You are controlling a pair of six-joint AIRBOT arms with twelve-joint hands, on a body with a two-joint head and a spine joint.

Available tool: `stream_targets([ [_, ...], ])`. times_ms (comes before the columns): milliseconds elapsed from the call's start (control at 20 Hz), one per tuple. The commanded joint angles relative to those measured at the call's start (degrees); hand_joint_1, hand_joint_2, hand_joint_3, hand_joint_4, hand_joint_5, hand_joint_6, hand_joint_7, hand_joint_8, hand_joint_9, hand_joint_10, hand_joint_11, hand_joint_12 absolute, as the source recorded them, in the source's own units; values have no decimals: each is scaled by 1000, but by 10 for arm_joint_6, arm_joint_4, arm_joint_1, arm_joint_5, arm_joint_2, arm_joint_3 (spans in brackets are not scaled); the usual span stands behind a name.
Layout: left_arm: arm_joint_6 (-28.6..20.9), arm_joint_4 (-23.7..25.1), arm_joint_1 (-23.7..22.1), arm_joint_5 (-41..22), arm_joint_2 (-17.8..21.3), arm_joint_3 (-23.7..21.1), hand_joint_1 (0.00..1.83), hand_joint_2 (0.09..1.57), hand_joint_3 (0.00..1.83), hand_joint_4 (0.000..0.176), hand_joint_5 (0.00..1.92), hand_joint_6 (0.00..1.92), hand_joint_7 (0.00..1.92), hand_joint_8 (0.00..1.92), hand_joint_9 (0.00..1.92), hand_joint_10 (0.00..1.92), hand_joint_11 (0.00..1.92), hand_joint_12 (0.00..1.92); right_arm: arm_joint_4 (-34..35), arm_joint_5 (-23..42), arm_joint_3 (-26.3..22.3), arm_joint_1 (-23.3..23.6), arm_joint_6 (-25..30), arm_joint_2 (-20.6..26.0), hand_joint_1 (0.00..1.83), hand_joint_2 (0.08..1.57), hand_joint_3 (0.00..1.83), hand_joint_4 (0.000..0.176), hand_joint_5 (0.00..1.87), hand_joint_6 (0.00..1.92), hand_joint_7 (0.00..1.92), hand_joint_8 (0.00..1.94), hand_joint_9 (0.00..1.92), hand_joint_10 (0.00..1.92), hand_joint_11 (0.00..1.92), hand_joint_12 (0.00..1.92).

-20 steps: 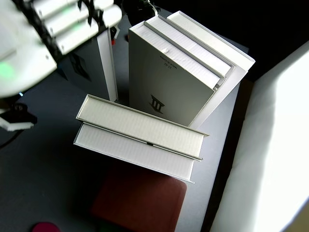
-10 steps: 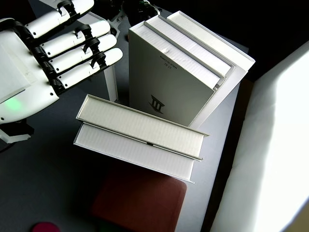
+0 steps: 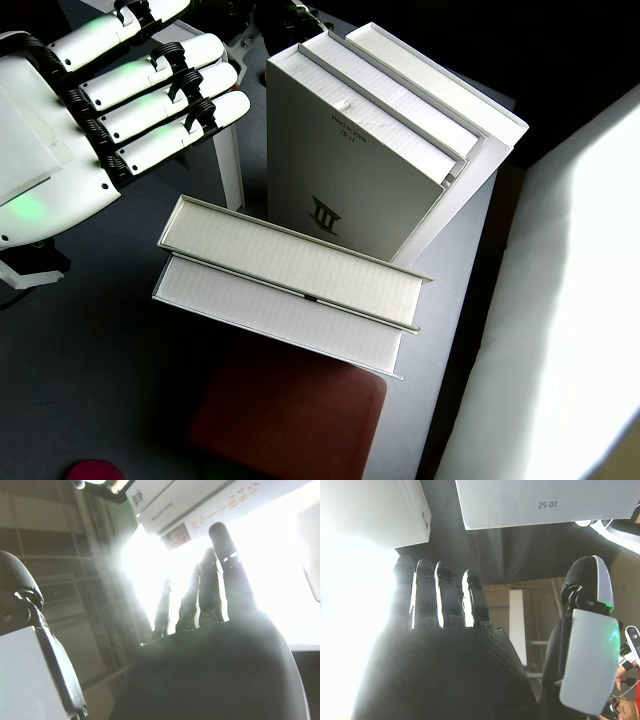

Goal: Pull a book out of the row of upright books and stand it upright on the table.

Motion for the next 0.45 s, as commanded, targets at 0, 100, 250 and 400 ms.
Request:
stream_targets([
  [0, -6, -7, -7, -70, -2, 2, 866, 786, 5, 89, 110, 0, 0, 0, 91, 1, 0, 918, 37, 60, -1, 5, 3, -3, 527, 850, 0, 128, 0, 0, 0, 0, 0, 0, 0, 0],
  [100, -6, -7, -9, -70, -2, 2, 891, 789, 2, 93, 129, 1, 9, 4, 100, 3, 0, 889, 37, 60, -1, 4, 3, -3, 574, 856, 0, 118, 0, 0, 0, 0, 0, 0, 46, 23],
  [250, -6, -6, -11, -70, -3, 3, 868, 795, 1, 84, 137, 3, 23, 2, 98, 5, 0, 884, 37, 60, -1, 3, 3, -4, 574, 861, 0, 121, 0, 0, 0, 0, 0, 0, 67, 45],
  [400, -6, -6, -11, -70, -4, 4, 873, 794, 0, 99, 151, 5, 32, 5, 104, 4, 0, 862, 38, 60, -1, 2, 3, -4, 558, 854, 1, 113, 0, 0, 0, 0, 0, 0, 0, 676],
])
